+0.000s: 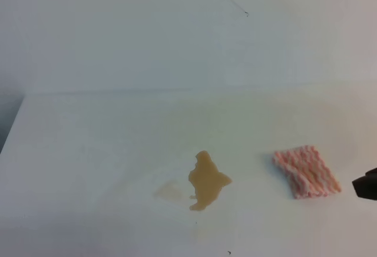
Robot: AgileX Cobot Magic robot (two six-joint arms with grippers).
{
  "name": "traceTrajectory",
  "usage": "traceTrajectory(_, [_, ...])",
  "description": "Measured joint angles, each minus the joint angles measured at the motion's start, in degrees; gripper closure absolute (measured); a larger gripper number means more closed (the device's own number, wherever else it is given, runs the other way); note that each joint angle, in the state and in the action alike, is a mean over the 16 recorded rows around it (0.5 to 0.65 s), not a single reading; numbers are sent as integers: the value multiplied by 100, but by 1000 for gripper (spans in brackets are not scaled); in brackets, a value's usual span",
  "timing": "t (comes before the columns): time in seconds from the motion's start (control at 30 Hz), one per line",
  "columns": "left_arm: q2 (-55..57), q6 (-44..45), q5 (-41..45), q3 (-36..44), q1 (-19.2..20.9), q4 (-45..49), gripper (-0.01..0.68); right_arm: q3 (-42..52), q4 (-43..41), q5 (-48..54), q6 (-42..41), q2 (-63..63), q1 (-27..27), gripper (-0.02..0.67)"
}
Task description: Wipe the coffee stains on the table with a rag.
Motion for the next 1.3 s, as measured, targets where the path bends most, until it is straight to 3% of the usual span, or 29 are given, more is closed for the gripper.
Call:
traceTrajectory(0.2, [0, 0, 0, 0, 0, 0, 672, -254, -58, -45, -74, 772, 317, 385])
traceTrajectory(0.67, [0, 0, 0, 0, 0, 0, 672, -819, -442, -674, -94, 2461, 923, 385])
traceTrajectory(1.3, [0, 0, 0, 0, 0, 0, 672, -1334, -807, -1400, -68, 3988, 1053, 382])
